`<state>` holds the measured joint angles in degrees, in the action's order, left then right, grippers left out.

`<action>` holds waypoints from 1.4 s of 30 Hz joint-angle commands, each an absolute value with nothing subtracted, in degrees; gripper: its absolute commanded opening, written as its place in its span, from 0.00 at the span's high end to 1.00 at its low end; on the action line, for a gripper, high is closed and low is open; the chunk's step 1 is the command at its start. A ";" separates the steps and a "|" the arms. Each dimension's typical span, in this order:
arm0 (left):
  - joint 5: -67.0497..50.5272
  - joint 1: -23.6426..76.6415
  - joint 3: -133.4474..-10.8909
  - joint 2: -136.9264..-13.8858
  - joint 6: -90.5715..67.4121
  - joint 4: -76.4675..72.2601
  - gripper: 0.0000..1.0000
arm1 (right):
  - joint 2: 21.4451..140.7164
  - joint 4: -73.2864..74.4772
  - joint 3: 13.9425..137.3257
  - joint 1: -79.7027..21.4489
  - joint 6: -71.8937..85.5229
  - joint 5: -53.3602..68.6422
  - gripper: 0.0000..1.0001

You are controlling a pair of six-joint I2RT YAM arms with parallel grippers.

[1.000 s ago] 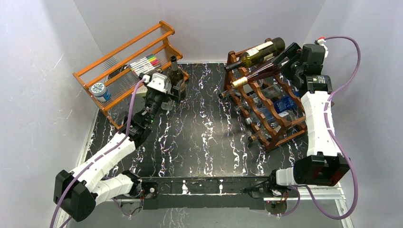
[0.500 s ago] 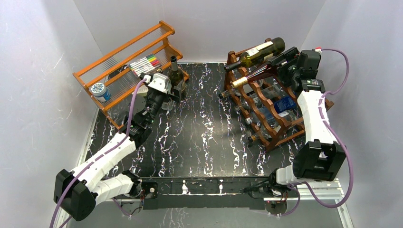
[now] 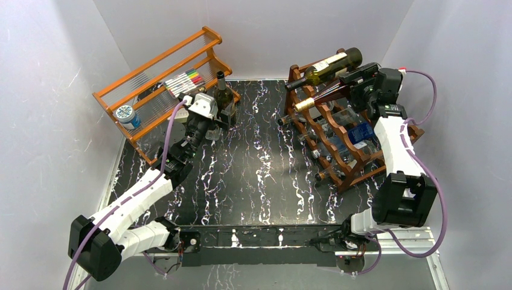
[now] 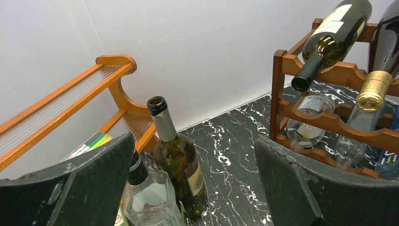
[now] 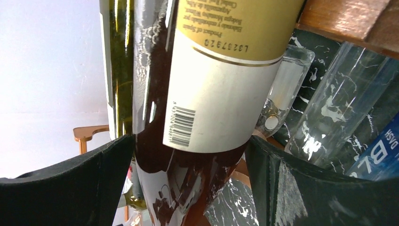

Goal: Take the wine bottle off the wine rack

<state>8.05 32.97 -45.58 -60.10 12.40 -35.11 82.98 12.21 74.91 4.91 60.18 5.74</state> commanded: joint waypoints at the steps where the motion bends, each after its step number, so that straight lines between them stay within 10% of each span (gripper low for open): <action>1: 7.04 33.36 -45.87 -59.66 12.64 -37.66 0.02 | 83.19 4.25 72.95 5.26 63.10 6.76 0.02; 28: 6.14 33.51 -45.86 -59.85 12.03 -37.64 0.02 | 83.66 -13.61 63.82 3.07 74.11 10.02 0.03; 42: 5.89 33.52 -45.72 -59.81 11.79 -37.71 0.02 | 81.96 -17.84 61.77 2.55 76.34 8.20 0.43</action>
